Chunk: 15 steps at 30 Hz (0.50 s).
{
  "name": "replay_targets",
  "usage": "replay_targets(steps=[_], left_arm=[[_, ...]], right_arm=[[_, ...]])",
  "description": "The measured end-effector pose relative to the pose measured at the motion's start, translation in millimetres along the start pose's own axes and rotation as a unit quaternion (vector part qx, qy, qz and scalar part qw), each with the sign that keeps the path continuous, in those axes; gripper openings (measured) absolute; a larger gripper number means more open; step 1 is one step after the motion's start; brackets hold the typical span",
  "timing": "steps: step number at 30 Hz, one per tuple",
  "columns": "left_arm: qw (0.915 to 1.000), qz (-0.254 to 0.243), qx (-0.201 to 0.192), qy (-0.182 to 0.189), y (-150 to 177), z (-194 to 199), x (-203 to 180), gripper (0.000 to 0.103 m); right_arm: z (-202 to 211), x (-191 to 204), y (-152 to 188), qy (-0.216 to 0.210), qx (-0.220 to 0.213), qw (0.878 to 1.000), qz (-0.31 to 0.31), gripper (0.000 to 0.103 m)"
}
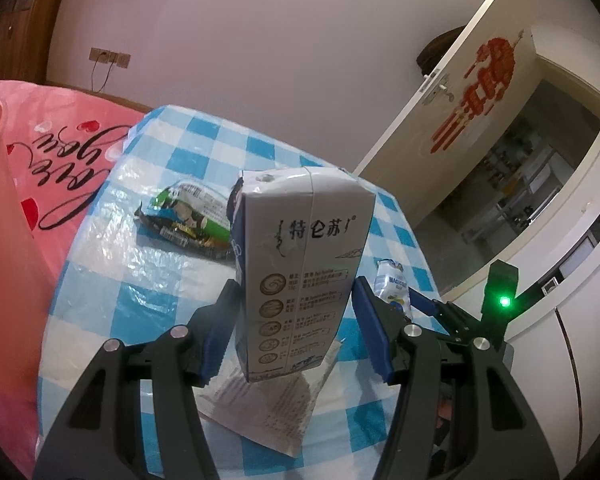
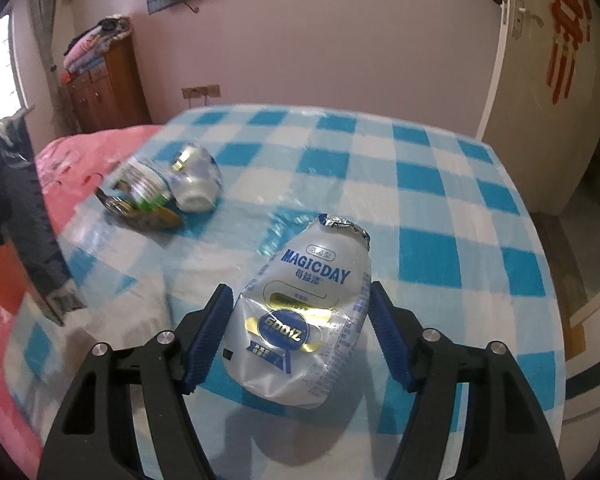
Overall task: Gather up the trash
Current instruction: 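Grasp the MAGICDAY yogurt bottle with the right tool while the left tool holds the carton, then carry the carton and yogurt bottle over the orange bucket and open both tools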
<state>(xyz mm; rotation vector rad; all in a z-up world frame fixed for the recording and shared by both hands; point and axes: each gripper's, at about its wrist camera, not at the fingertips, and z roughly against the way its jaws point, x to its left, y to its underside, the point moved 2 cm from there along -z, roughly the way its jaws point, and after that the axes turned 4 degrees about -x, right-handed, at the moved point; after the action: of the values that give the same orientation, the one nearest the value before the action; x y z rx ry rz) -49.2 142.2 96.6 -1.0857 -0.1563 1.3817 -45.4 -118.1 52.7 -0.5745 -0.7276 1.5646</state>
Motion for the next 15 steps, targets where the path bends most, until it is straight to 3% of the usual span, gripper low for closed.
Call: replay_targets(steps=[9, 15], left_arm=[[0.9987, -0.005, -0.05, 0.0, -23, 43, -2, 0.059], [0.9942, -0.002, -0.105, -0.023, -43, 94, 13, 0.059]], right_arm=[[33, 44, -37, -0.064, -0.03, 0.997, 0.018, 0.069], [52, 103, -68, -0.159, -0.042, 0.986, 0.038, 0.069]])
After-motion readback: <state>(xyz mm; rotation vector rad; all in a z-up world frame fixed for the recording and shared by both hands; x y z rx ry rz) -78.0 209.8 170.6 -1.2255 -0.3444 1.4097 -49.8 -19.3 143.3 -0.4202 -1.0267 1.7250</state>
